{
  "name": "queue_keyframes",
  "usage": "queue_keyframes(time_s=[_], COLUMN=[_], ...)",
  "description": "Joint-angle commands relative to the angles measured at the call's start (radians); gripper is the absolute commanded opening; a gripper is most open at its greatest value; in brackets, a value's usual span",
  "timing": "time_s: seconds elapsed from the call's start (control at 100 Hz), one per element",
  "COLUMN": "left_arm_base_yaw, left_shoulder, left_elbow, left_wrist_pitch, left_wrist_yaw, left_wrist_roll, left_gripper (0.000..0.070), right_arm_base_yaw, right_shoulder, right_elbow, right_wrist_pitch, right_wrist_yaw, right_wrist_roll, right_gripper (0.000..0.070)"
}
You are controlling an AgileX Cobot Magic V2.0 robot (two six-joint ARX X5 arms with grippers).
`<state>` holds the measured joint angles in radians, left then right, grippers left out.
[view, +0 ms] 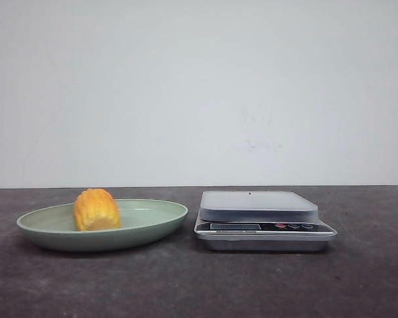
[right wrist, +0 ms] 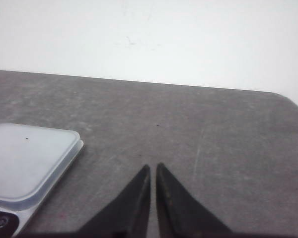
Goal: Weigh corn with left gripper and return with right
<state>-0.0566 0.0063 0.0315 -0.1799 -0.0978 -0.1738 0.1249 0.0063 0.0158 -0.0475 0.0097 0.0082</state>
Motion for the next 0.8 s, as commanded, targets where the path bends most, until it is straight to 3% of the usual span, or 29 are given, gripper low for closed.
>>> queue_keyframes(time_s=[0.0,0.29,0.4,0.49,0.68,0.74,0.79], left_arm_base_yaw=[0.0,-0.001,-0.002,-0.013,-0.018,-0.019,-0.019], left_shoulder=[0.0,0.0,0.0,0.013,0.227,0.335,0.431], left_elbow=[-0.014,-0.014,0.012,0.082,0.377,0.489,0.583], left_wrist_pitch=[-0.008,0.067,0.099,0.138,0.113,0.086,0.059], left_wrist_yaw=[0.001,0.002,0.069,0.095,0.069,0.084,0.121], left_wrist_roll=[0.008,-0.006,-0.131,-0.212,-0.211,-0.208,-0.203], left_gripper=[0.0,0.0,0.0004,0.001,0.001,0.0044,0.0171], right_arm_base_yaw=[0.002,0.002,0.003,0.003,0.003,0.003,0.003], right_shoulder=[-0.002,-0.002,-0.002,0.015,0.195,0.283,0.347], right_elbow=[0.0,0.0,0.031,0.106,0.359,0.436,0.492], right_wrist_pitch=[0.01,0.008,0.0,-0.017,-0.096,-0.112,-0.13], right_wrist_yaw=[-0.002,-0.006,-0.01,0.006,0.036,0.013,-0.003], right_wrist_roll=[0.029,0.067,0.135,0.161,0.225,0.24,0.248], right_gripper=[0.0015,0.0011,0.001,0.0003,0.0007,0.0086,0.0235])
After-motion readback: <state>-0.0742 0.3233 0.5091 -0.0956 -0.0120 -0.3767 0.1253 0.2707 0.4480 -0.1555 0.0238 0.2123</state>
